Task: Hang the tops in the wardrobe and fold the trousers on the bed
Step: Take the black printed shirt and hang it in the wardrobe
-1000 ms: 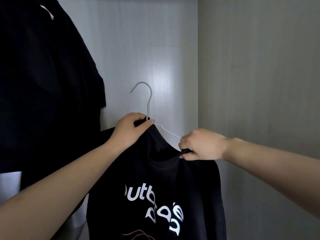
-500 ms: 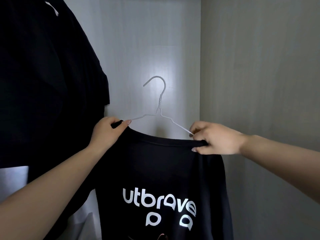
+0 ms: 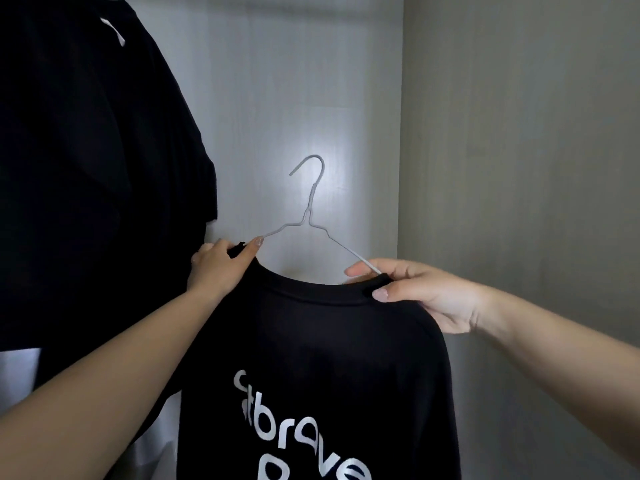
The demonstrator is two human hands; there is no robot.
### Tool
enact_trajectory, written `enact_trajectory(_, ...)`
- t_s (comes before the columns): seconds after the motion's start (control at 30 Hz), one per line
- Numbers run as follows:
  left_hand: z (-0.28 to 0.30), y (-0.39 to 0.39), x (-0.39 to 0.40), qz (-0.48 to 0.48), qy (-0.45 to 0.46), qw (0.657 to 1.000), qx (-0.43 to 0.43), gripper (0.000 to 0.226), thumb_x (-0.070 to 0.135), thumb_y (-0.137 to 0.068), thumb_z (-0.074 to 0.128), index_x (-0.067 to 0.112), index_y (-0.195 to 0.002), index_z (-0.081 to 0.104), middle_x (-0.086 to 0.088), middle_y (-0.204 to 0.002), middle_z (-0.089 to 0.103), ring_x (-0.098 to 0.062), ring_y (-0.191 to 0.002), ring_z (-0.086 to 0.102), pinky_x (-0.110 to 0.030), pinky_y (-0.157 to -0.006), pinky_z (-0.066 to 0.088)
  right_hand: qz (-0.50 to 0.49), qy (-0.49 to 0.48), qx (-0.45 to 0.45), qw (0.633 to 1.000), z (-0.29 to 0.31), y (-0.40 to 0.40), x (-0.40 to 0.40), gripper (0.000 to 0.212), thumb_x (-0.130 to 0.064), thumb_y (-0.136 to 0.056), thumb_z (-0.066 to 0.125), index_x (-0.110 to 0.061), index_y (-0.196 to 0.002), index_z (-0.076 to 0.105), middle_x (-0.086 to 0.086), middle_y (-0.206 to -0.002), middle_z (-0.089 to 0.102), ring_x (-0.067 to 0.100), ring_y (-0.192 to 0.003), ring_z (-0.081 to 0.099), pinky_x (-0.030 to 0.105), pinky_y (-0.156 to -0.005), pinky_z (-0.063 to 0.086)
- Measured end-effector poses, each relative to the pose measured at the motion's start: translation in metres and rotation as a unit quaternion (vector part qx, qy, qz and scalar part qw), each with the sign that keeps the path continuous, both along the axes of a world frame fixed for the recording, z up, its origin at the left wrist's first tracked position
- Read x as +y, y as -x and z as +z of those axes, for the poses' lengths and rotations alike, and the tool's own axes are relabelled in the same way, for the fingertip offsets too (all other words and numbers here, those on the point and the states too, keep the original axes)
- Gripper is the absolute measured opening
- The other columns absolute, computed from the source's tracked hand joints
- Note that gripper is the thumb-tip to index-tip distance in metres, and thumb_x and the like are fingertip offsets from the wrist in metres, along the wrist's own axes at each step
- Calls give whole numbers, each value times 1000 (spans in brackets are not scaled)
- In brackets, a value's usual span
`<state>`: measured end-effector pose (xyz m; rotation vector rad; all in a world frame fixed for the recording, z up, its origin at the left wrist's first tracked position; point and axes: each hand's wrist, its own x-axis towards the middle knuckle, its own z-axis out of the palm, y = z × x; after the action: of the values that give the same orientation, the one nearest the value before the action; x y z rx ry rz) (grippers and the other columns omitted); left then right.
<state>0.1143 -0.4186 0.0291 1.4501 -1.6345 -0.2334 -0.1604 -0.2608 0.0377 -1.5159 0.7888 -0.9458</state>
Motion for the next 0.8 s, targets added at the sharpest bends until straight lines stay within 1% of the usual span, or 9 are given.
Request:
enact_trajectory(0.1,1,12,8,-94,-18,990,105,64,68,-86,45,19,-126,54,2,-122,50,-21,-117,50,-32,-94,40,6,7,-115,993,-1,-22,0,25,-2,-75,54,-14,-87,72,7,-120,67,20,-103,67,30,-83,56)
enact_trajectory(0.2,0,22,21,-196,-64,963,176,41,58,-93,43,33,-125,48,12,-117,50,-7,-106,50,-32,-90,40,13,19,-128,992,0,-45,-4,11,-8,-77,57,-13,-87,60,2,-124,65,25,-106,63,36,-89,53)
enact_trajectory(0.3,7,19,29,-294,-152,898,290,65,67,-84,45,33,-139,41,7,-142,43,-17,-135,37,-46,-103,42,13,41,-128,991,8,-65,-13,9,-11,-84,62,-15,-82,55,2,-123,65,22,-97,64,34,-84,53)
enact_trajectory(0.4,26,7,40,-382,-190,840,335,74,71,-78,47,31,-140,45,1,-148,42,-21,-139,34,-51,-100,45,16,70,-136,988,27,-86,-25,15,-13,-89,60,-16,-75,56,6,-110,68,17,-80,66,32,-74,54)
enact_trajectory(0.5,50,-4,59,-419,-162,839,308,71,74,-76,50,29,-130,58,1,-138,55,-17,-130,48,-48,-98,49,0,105,-117,988,53,-109,-34,20,-11,-95,53,-14,-75,52,3,-78,69,13,-61,65,22,-52,52)
enact_trajectory(0.53,59,-6,66,-422,-150,841,303,67,73,-77,49,29,-128,60,3,-134,58,-13,-124,53,-45,-94,52,-8,118,-109,987,61,-116,-37,19,-12,-95,53,-14,-76,52,3,-75,67,12,-59,64,21,-50,50)
enact_trajectory(0.63,88,-14,87,-419,-109,853,292,60,65,-78,43,32,-125,61,6,-126,64,-5,-105,62,-34,-78,56,-18,160,-86,983,92,-140,-53,16,-21,-93,59,-17,-79,53,8,-84,63,18,-69,62,25,-59,50)
enact_trajectory(0.7,110,-20,97,-415,-74,860,288,59,63,-79,43,31,-126,58,5,-125,64,-8,-109,62,-32,-77,55,-23,185,-82,979,116,-155,-60,21,-25,-92,61,-18,-75,51,1,-72,62,17,-64,59,26,-62,48)
enact_trajectory(0.8,139,-32,107,-404,-29,865,296,59,58,-79,46,25,-127,58,-1,-116,64,-10,-91,67,-29,-64,56,-41,214,-81,973,151,-174,-66,27,-26,-90,62,-19,-69,46,-9,-50,45,6,-49,41,19,-54,37)
